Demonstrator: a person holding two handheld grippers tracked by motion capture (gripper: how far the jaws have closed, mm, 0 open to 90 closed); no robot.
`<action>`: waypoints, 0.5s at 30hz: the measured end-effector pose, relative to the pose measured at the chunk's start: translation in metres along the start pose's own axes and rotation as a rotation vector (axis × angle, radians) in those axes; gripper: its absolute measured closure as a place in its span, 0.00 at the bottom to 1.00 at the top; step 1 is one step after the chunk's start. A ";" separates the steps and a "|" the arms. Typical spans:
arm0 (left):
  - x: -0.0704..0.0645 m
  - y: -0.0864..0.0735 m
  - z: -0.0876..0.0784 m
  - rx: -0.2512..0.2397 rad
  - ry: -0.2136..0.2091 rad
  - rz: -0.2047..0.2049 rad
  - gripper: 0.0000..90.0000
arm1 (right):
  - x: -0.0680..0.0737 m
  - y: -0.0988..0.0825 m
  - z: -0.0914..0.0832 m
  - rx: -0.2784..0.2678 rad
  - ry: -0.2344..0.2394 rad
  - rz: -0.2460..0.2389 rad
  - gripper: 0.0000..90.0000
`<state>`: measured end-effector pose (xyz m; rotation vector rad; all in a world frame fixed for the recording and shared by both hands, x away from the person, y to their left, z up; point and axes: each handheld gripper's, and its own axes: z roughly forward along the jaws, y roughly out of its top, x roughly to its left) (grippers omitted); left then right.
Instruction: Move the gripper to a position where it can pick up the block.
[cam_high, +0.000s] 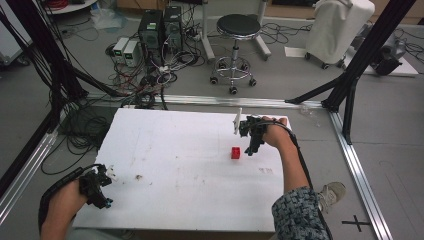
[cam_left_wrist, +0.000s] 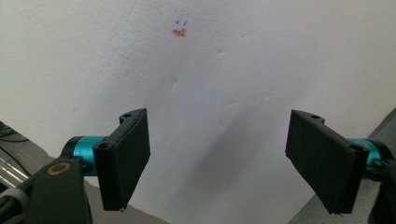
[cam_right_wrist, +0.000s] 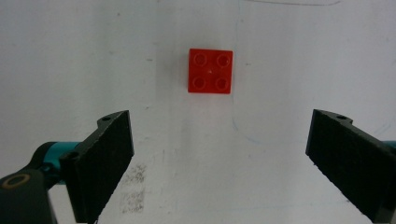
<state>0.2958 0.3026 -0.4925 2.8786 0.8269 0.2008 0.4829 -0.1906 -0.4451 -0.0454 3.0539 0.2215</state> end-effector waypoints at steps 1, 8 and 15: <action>0.000 0.000 0.000 -0.004 0.003 -0.004 0.25 | 0.000 0.002 0.002 0.003 -0.001 -0.002 0.08; 0.000 0.000 -0.002 -0.011 0.004 -0.003 0.25 | -0.004 0.008 0.016 0.012 0.025 -0.007 0.08; 0.000 0.000 0.000 -0.006 0.001 -0.006 0.25 | -0.006 0.013 0.030 0.001 0.041 -0.009 0.08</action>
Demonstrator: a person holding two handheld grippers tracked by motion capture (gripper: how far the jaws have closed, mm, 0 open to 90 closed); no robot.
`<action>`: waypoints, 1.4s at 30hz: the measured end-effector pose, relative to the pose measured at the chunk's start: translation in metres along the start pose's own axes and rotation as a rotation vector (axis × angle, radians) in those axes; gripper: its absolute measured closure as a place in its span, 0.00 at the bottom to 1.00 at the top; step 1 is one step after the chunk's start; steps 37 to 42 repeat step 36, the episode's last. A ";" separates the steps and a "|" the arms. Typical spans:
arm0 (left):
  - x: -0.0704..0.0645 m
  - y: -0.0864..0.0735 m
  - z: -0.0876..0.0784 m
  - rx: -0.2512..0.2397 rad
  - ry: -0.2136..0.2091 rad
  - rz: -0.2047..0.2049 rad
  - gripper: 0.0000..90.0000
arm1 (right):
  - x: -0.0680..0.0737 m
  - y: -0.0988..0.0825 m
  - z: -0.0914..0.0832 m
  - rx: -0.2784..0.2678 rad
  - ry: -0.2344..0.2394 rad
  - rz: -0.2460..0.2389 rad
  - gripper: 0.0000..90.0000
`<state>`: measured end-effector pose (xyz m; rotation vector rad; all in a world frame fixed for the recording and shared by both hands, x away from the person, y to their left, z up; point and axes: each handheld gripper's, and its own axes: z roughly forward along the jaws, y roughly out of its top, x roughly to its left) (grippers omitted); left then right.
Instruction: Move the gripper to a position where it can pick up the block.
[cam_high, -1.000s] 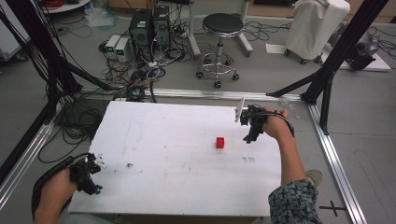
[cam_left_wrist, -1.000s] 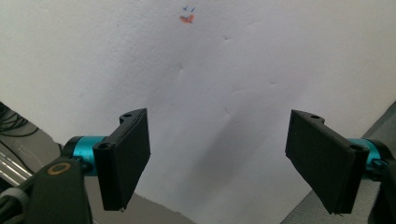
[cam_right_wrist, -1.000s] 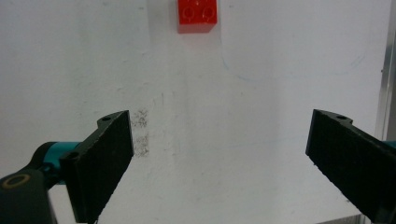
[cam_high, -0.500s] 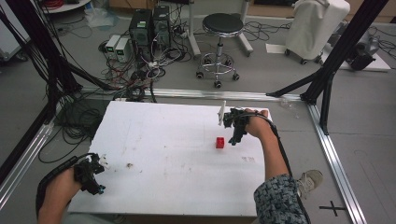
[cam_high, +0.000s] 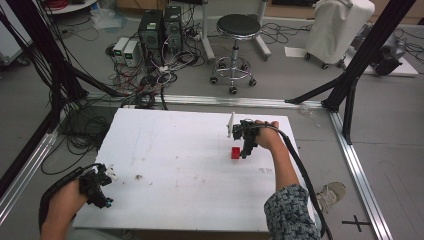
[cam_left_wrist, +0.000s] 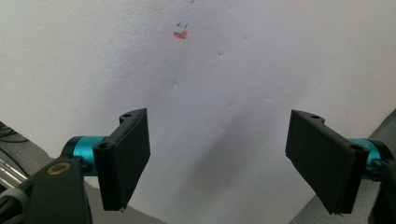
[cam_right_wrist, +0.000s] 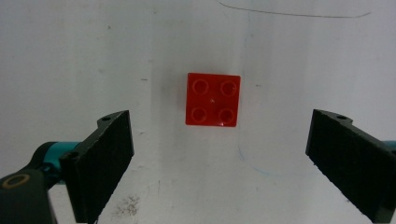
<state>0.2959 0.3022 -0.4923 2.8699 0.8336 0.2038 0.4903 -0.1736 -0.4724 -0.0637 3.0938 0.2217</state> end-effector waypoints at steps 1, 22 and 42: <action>0.000 0.000 0.000 0.000 0.000 -0.001 0.25 | 0.000 0.002 0.003 0.008 0.004 -0.008 0.08; 0.000 0.001 0.001 -0.004 -0.005 -0.001 0.25 | -0.002 0.013 0.043 0.066 0.053 -0.022 0.08; -0.001 0.002 0.001 -0.011 -0.007 0.001 0.25 | -0.004 0.013 0.046 0.082 0.055 -0.020 0.08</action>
